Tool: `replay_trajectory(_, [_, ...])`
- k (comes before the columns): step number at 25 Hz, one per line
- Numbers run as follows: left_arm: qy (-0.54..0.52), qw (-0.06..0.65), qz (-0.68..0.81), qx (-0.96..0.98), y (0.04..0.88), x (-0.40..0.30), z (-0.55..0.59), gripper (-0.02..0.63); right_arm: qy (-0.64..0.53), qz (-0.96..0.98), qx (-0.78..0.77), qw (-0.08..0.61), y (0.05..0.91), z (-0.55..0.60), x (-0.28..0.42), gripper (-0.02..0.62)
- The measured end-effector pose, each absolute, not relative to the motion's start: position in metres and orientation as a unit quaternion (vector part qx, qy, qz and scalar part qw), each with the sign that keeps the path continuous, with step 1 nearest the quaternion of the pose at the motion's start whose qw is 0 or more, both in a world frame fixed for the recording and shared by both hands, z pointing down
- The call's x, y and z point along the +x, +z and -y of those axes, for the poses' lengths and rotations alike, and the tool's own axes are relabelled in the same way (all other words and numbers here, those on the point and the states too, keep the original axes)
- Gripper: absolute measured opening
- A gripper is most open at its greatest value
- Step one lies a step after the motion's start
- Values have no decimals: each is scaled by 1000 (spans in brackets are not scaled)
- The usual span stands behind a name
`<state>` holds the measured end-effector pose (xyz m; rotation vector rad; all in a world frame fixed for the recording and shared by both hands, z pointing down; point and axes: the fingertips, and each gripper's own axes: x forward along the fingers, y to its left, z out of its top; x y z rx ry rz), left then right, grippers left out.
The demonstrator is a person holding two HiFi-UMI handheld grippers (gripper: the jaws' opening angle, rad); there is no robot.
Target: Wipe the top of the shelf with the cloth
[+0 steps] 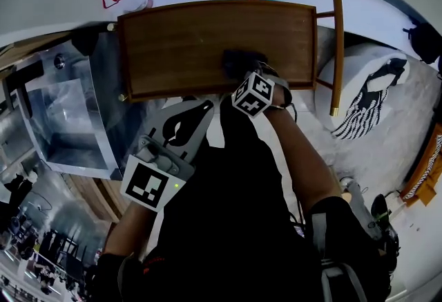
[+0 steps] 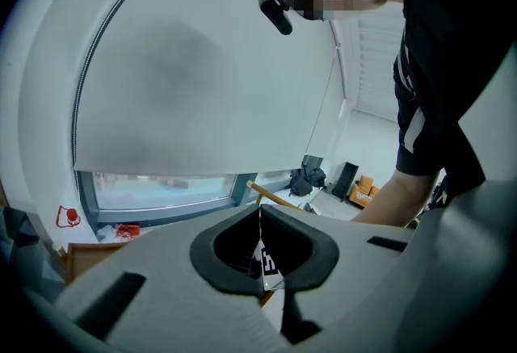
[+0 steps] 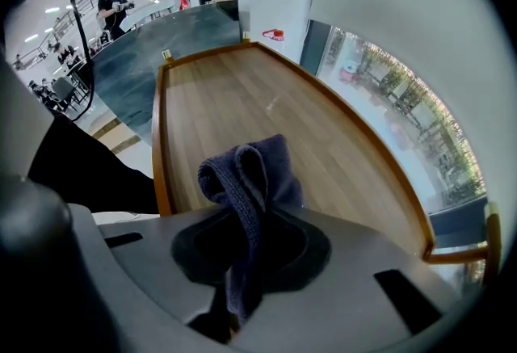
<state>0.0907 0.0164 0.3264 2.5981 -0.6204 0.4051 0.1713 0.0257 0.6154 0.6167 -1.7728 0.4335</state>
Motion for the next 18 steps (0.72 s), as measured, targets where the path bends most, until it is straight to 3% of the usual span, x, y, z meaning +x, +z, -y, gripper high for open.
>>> replay_trajectory(18, [150, 212, 201, 945, 323, 132, -9, 21, 219, 714, 313, 587, 617, -29, 256, 48])
